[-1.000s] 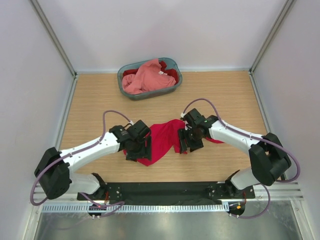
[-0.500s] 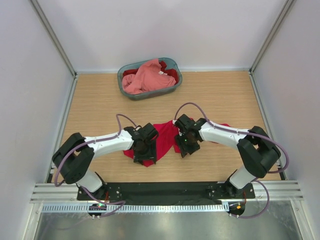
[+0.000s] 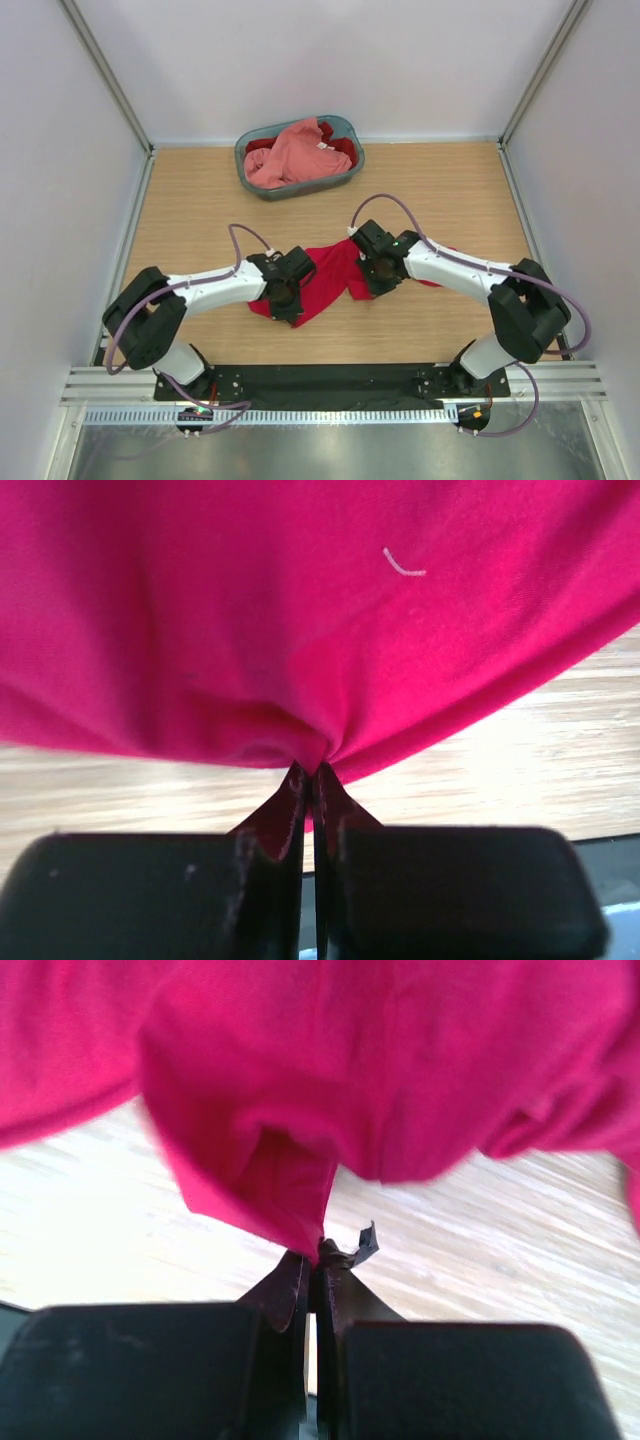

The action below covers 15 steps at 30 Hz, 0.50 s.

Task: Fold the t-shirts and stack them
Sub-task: Flatten the tshirt out

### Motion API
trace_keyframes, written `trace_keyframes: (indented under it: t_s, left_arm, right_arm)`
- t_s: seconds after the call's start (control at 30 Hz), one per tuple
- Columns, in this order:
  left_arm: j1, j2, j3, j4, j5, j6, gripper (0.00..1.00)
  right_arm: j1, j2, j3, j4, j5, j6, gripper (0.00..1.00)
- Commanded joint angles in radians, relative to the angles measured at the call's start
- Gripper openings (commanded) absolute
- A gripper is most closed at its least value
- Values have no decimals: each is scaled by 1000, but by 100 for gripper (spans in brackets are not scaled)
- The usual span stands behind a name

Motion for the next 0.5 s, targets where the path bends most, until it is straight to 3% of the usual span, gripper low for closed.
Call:
trace_keyframes:
  t_s: [0.0,0.27,0.47]
  left_arm:
    - [-4,-107,39,-78,-123,15,0]
    - [-1,-355,328,-453,-453,120,0]
    - [42,-399,601,-516,-616,316,0]
  right_arm:
    - [1,-126,72,-46,37,25,1]
    - [-48,-290,332,-218,201,68,1]
    - [-171,-237,618,-240,205,59,1]
